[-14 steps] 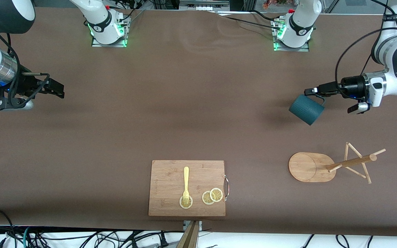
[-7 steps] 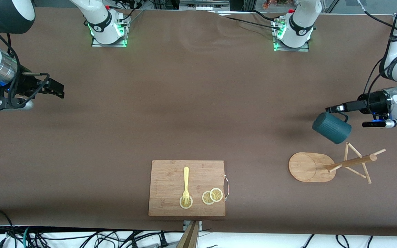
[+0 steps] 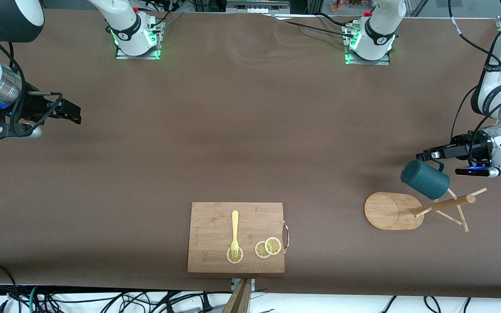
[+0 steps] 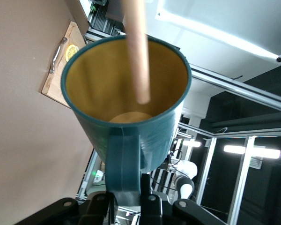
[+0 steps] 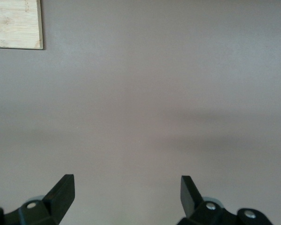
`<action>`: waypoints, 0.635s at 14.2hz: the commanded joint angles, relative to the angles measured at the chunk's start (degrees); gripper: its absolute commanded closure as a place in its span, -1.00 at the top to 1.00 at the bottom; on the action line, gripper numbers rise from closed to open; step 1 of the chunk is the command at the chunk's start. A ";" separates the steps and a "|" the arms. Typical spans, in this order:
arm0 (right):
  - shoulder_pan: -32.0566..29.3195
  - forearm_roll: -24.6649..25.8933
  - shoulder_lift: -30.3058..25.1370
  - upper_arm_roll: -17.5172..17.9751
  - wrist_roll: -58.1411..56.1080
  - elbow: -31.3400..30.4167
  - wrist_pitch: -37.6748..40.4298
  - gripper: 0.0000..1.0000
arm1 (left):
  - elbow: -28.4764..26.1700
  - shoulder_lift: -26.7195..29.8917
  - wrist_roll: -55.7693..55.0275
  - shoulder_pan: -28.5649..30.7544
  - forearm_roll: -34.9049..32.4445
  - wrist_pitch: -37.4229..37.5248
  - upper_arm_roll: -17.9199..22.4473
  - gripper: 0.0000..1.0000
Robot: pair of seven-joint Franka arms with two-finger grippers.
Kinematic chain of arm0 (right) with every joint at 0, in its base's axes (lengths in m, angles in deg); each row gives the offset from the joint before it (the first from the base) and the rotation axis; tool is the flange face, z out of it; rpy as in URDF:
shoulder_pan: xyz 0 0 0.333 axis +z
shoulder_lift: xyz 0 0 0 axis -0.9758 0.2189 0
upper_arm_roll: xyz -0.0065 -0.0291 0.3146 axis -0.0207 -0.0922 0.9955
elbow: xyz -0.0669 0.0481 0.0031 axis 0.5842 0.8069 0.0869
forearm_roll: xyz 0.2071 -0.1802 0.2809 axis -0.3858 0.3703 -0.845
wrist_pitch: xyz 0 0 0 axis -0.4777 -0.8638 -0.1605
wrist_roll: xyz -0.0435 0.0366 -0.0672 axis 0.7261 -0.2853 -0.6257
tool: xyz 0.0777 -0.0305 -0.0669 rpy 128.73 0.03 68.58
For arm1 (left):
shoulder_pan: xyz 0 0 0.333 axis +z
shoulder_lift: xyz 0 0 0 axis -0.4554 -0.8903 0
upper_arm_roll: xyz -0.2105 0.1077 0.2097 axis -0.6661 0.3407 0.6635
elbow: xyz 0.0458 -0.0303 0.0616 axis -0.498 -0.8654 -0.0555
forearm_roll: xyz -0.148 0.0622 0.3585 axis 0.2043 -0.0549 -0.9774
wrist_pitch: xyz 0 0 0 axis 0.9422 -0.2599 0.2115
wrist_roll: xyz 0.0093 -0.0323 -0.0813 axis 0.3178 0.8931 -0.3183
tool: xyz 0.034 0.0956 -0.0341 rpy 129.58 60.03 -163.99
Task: Pass cup and hang on rack
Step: 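Hang the mug on a rack peg and open the left gripper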
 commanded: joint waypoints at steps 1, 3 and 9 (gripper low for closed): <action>-0.97 0.17 0.22 0.89 -0.71 0.83 0.18 1.00 | 4.31 -4.66 -0.46 1.82 1.55 3.08 -0.50 -1.00; -0.97 0.17 0.13 0.89 -0.71 0.83 0.18 1.00 | 6.69 -7.74 -0.28 2.70 1.55 3.96 -0.50 -1.00; -0.97 0.17 0.21 0.89 -0.71 0.83 0.18 1.00 | 8.37 -10.57 -0.19 3.58 1.55 3.88 -0.41 -0.75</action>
